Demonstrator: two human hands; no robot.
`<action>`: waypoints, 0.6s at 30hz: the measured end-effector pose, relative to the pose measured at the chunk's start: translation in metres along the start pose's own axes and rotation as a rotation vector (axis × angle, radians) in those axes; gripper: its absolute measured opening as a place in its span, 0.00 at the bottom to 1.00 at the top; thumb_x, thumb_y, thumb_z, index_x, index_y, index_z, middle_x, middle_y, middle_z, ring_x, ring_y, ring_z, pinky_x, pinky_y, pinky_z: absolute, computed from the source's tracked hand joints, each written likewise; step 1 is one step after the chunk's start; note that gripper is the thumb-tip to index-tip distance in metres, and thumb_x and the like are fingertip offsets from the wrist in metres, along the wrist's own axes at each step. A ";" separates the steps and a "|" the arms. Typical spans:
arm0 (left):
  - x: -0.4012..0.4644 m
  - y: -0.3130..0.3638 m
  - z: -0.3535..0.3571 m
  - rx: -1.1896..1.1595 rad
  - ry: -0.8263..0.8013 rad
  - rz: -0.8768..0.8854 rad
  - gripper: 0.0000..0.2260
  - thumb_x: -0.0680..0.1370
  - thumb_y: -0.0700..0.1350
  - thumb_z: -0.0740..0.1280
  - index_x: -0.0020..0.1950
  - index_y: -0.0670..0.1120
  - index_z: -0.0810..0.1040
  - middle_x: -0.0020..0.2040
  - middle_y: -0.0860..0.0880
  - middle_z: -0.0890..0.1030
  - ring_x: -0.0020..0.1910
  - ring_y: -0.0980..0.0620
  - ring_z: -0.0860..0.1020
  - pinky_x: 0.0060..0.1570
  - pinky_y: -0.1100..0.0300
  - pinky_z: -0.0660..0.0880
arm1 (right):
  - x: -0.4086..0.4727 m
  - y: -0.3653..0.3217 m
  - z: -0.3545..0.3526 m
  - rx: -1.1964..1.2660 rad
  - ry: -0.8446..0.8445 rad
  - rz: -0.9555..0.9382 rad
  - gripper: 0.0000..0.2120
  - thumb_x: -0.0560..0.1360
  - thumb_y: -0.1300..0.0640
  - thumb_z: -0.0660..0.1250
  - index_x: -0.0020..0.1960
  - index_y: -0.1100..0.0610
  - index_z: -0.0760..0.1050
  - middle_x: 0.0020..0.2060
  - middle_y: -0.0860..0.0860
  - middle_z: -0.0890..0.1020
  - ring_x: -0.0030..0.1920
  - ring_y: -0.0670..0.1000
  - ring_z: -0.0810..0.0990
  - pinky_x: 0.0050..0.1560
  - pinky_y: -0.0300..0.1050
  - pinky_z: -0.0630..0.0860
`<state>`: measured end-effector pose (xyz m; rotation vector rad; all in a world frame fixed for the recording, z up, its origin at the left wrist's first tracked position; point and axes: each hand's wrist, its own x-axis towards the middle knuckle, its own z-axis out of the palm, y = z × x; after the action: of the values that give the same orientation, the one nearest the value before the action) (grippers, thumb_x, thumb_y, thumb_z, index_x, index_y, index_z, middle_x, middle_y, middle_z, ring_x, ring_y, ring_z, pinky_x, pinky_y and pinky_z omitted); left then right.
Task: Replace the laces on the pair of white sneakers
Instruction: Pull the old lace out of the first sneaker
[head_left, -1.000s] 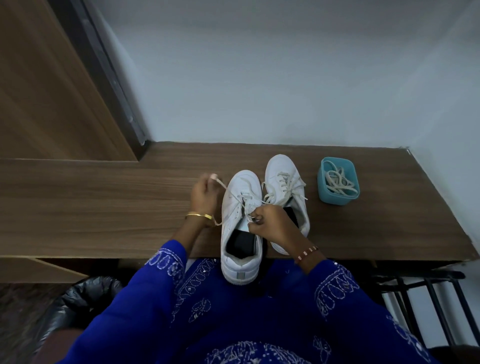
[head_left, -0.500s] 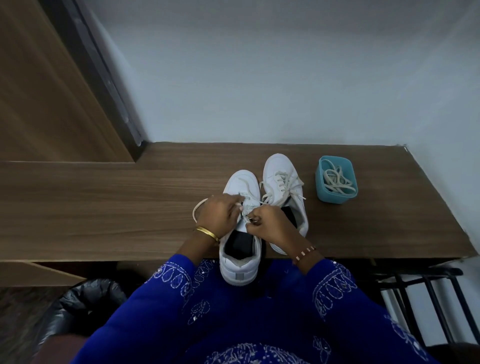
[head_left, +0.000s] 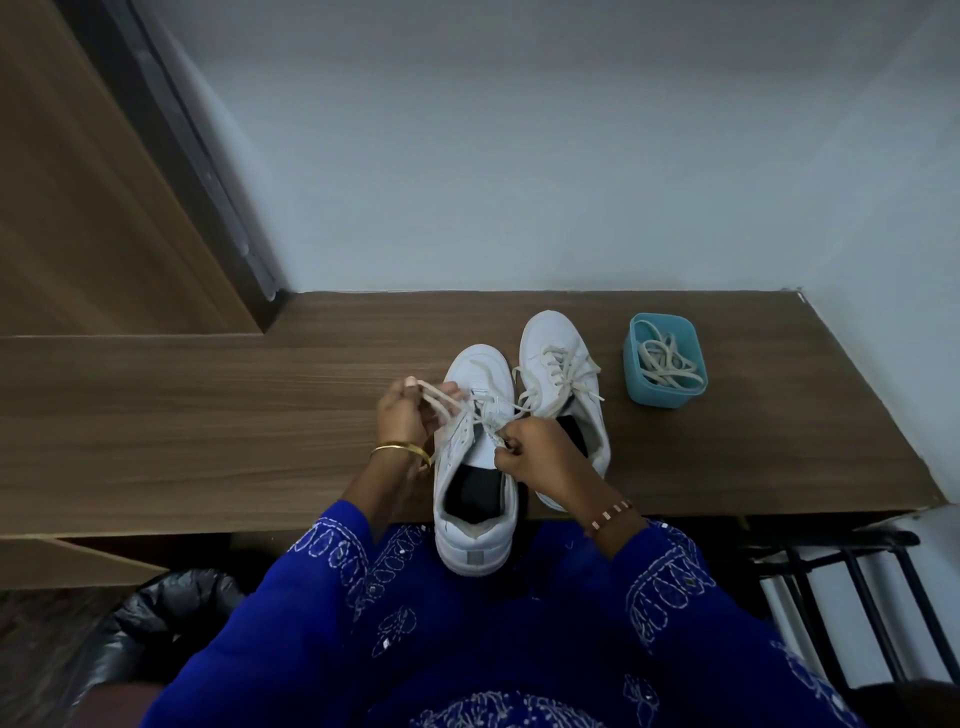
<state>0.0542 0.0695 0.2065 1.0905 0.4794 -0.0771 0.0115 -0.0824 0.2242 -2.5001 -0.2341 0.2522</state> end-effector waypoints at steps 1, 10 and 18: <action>0.000 0.001 -0.001 -0.167 0.046 -0.112 0.12 0.83 0.44 0.49 0.47 0.39 0.67 0.35 0.41 0.82 0.31 0.49 0.82 0.31 0.56 0.80 | 0.001 0.000 0.000 0.003 -0.008 0.003 0.21 0.71 0.64 0.62 0.26 0.54 0.56 0.23 0.49 0.62 0.25 0.44 0.60 0.26 0.36 0.57; 0.002 -0.008 -0.013 0.976 0.163 0.551 0.09 0.77 0.35 0.61 0.55 0.36 0.75 0.50 0.40 0.79 0.48 0.44 0.76 0.47 0.57 0.68 | 0.003 -0.003 -0.002 -0.014 -0.063 0.018 0.20 0.73 0.63 0.62 0.27 0.55 0.57 0.24 0.50 0.63 0.28 0.48 0.64 0.31 0.43 0.60; 0.006 -0.020 -0.012 1.251 -0.234 0.632 0.08 0.75 0.39 0.67 0.52 0.42 0.82 0.52 0.42 0.82 0.52 0.44 0.79 0.48 0.62 0.69 | 0.003 -0.002 -0.001 -0.002 -0.056 0.035 0.19 0.72 0.63 0.62 0.27 0.55 0.58 0.24 0.50 0.64 0.29 0.50 0.65 0.29 0.40 0.59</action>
<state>0.0500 0.0714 0.1825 2.3786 -0.2251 0.0710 0.0141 -0.0808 0.2256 -2.5030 -0.2131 0.3369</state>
